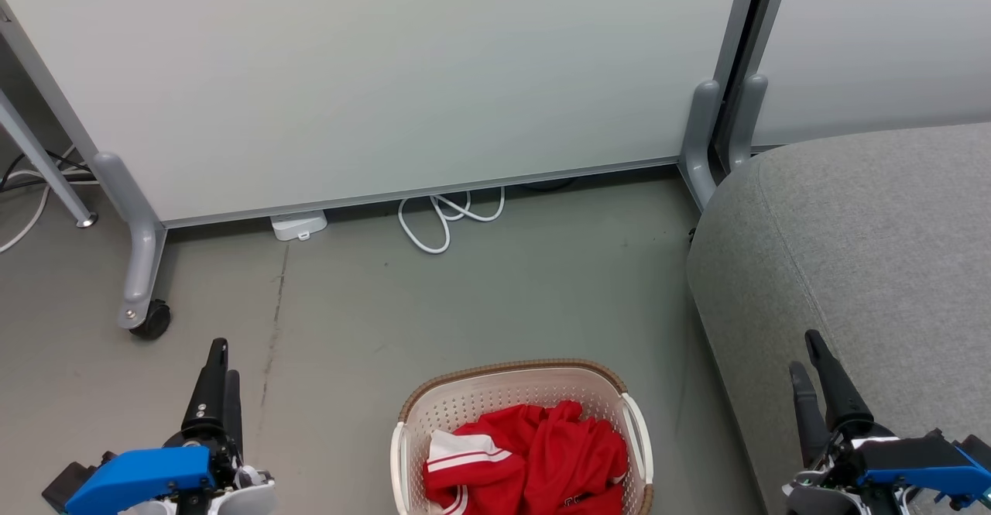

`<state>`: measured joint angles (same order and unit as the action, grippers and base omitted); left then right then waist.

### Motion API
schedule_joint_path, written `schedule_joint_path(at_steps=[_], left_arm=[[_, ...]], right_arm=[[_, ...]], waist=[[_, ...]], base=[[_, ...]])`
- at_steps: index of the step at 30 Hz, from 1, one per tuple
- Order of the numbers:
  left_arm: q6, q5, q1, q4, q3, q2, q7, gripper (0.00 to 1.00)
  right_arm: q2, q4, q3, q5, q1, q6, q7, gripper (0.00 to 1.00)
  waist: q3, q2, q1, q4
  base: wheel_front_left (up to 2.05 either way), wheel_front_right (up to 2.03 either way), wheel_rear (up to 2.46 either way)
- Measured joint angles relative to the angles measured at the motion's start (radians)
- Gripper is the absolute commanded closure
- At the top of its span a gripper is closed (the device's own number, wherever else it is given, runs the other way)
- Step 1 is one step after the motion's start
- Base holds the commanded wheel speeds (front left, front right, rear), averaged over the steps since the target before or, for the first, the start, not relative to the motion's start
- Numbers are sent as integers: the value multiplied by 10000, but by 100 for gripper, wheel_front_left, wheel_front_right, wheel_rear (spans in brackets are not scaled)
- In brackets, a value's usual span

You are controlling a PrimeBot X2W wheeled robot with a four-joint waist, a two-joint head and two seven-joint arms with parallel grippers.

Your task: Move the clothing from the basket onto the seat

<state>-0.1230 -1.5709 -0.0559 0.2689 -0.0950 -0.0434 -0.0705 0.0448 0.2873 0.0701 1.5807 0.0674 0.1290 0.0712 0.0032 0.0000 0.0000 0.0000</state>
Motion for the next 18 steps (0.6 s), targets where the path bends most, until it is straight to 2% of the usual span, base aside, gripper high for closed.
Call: schedule_joint_path(at_steps=[12,14,16,18], left_arm=[[357,2027,28,-418,374,-2,479,0],[443,2606,53,-485,456,-2,612,0],[453,2784,67,-525,472,-2,652,0],[520,3494,87,-596,548,-4,759,0]], right_arm=[[0,58,-113,-2197,109,0,-483,0],[0,21,-163,-2980,118,0,-616,0],[0,12,-188,-3221,121,0,-662,0],[0,6,-265,-3919,122,0,-782,0]], waist=[[28,0,0,14],[34,0,0,19],[36,0,0,20],[37,0,0,21]], base=[[0,0,0],[0,0,0],[0,0,0],[0,0,0]])
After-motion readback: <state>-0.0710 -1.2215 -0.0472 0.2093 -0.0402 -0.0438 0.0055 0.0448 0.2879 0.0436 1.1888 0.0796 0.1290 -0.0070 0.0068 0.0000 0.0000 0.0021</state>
